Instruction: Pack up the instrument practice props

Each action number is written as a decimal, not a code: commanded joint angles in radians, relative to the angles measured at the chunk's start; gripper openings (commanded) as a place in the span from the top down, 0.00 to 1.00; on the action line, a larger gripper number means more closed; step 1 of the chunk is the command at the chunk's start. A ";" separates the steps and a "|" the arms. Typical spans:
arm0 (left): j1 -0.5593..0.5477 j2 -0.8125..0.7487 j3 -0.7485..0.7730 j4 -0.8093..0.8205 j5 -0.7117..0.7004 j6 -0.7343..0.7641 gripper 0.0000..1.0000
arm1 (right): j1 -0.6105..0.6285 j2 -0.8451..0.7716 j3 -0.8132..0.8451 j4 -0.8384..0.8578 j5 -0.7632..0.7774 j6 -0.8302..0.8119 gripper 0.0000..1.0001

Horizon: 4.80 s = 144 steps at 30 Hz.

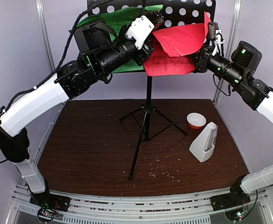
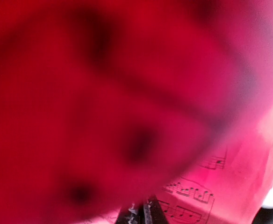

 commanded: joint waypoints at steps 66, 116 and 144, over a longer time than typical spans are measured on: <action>0.268 -0.445 -0.388 -0.133 0.789 -0.649 1.00 | 0.013 -0.005 -0.256 0.382 0.118 0.114 1.00; 0.341 -0.724 -1.356 -0.093 0.709 -1.091 1.00 | 0.013 -0.371 -0.601 0.377 0.269 0.032 0.22; 0.886 -0.524 -1.675 0.113 0.686 -1.264 1.00 | 0.013 -0.372 -0.668 0.354 0.395 -0.035 0.20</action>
